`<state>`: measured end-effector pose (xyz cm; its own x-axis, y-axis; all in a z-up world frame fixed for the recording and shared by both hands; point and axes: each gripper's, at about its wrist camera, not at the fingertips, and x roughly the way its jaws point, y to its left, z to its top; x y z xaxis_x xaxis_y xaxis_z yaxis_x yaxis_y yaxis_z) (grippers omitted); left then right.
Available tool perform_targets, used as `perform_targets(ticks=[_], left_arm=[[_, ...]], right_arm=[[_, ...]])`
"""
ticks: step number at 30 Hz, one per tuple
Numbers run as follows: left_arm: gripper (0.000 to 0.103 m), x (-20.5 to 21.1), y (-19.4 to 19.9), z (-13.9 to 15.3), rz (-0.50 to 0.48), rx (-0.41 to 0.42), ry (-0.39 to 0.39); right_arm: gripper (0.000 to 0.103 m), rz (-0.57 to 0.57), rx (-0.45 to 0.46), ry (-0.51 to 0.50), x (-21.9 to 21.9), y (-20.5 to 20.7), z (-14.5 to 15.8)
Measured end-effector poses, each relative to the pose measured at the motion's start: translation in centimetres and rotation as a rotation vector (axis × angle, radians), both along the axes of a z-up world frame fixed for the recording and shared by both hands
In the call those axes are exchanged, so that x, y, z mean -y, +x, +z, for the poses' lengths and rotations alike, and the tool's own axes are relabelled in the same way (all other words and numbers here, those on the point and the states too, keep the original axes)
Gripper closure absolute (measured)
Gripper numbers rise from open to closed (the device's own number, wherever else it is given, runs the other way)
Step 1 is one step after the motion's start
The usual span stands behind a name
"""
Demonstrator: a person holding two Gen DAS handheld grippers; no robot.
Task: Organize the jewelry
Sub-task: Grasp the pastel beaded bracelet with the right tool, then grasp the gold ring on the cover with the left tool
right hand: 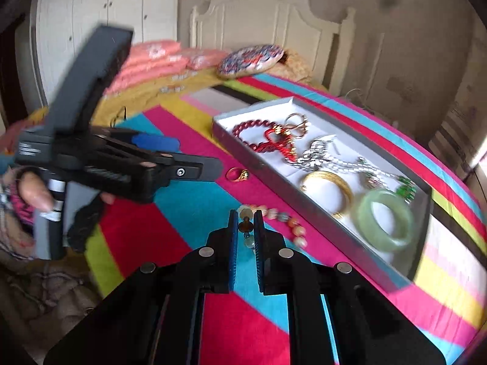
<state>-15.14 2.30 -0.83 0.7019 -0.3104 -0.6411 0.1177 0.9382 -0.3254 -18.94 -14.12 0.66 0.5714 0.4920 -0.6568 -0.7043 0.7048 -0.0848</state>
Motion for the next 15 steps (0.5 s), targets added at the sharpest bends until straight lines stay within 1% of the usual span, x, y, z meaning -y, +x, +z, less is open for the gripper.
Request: perform_targets(ticks=[2,4,8,10,12,14,15], left_arm=[[0.003,0.1,0.1,-0.1,0.001,-0.007,0.003],[0.003,0.2,0.4,-0.2,0.001,-0.031,0.014],[0.003,0.5,0.8,-0.5,0.005,-0.058,0.037],[0.003,1.0,1.0,-0.5,0.013,-0.069,0.073],[0.003,2.0,1.1,-0.4,0.000,-0.067,0.129],[0.004,3.1,1.3,-0.3,-0.015,-0.060,0.195],[0.006,3.9,1.4,-0.3,-0.026,-0.056,0.242]], right_arm=[[0.092,-0.020,0.006,0.026,1.6,-0.8,0.4],[0.092,-0.046,0.004,0.044,2.9,-1.2,0.5],[0.092,-0.116,-0.014,0.081,6.0,-1.5,-0.1],[0.092,-0.142,-0.022,0.078,7.2,-1.3,-0.8],[0.092,-0.153,-0.036,0.088,7.8,-1.1,-1.4],[0.092,-0.161,-0.046,0.098,8.2,-0.8,-2.0],[0.092,-0.165,-0.052,0.104,8.3,-0.7,-2.3]])
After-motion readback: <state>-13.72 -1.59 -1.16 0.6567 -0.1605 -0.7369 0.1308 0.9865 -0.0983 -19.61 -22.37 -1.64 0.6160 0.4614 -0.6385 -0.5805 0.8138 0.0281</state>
